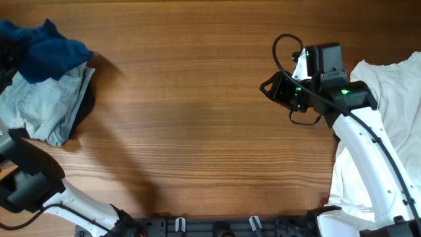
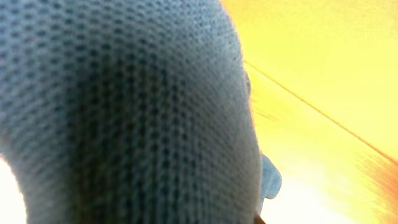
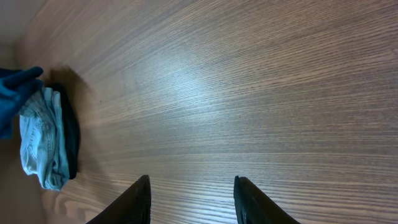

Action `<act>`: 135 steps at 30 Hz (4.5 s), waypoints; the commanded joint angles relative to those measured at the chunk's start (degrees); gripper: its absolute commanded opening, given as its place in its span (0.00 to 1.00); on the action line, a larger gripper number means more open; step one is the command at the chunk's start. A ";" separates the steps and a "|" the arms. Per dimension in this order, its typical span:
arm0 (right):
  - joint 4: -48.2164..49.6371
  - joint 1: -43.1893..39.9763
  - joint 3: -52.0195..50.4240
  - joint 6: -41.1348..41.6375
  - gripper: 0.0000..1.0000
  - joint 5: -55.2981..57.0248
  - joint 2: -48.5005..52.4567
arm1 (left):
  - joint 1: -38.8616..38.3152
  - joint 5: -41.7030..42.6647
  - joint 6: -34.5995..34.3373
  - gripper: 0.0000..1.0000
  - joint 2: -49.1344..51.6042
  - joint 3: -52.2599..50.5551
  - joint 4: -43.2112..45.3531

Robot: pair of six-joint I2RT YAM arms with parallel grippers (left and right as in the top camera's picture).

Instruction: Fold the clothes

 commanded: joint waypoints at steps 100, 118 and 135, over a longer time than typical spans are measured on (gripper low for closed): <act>-13.03 0.07 4.44 -15.37 1.00 16.41 -33.77 | -51.01 -32.68 1.51 1.00 -57.44 -17.25 -31.12; 46.16 -8.28 -68.26 -15.08 1.00 17.14 -79.67 | -51.01 -32.68 1.51 1.00 -57.44 -17.25 -31.15; 46.75 -8.28 -68.50 -14.60 1.00 18.14 -79.62 | -51.01 -32.68 1.51 1.00 -57.44 -17.25 -31.12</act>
